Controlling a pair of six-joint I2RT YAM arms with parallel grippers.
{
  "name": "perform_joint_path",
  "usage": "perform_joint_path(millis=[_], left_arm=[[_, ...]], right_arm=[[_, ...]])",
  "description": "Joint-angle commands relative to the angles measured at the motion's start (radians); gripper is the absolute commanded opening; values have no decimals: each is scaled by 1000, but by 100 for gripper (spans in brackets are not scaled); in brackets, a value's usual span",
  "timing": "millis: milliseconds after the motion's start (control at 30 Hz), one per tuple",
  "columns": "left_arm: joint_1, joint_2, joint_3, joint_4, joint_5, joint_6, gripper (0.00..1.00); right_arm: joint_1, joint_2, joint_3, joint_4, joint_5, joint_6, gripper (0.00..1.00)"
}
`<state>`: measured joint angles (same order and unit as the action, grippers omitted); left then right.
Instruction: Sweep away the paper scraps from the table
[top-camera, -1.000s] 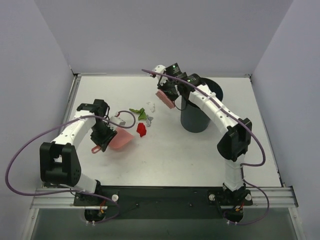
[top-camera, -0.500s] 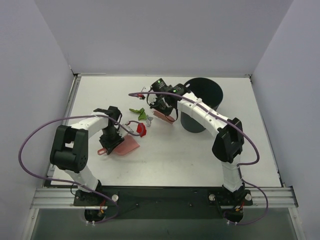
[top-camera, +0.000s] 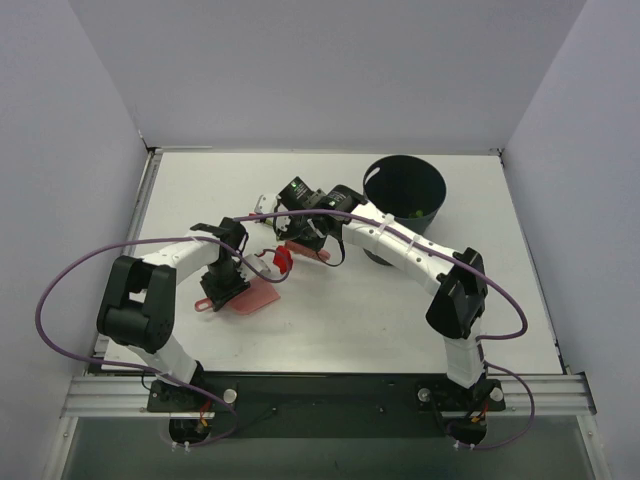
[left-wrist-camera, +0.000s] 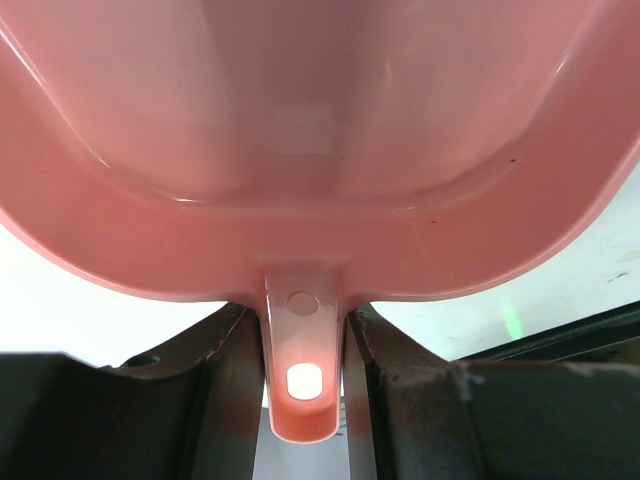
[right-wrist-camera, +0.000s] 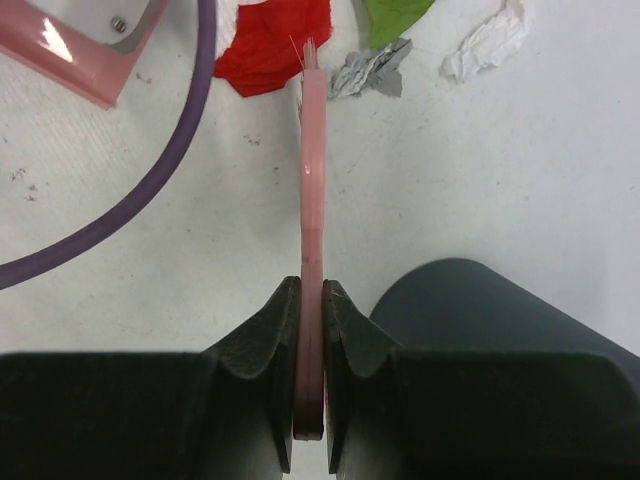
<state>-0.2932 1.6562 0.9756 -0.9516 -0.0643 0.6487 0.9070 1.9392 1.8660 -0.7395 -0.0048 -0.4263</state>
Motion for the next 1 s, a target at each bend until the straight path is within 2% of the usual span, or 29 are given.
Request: perform_joint_path(millis=[0,233,533,600,667,867,967], left_arm=[[2,-21,-40,-67,11,83,0],[2,-38,-15,-111,18,91,0],[-43,-52,-23,-112,34,77,0],[-61,-50,-34,-93,24,75,0],[-72,-46,-35,-88,17,71,0],[-87,-61,-34,-76,15,48,0],[-89,-73,-43,-75,11,43,0]], right_arm=[[-22,40,77,-17,35,27,0],[-14,110,143,-18,37,29,0],[56,150,130,-44,42,-9,0],[64,150,136,-55,14,-2,0],[72,145,163,-79,-93,11,0],[52,90,180,-118,-289,64,0],[32,61,177,-118,-268,57,0]])
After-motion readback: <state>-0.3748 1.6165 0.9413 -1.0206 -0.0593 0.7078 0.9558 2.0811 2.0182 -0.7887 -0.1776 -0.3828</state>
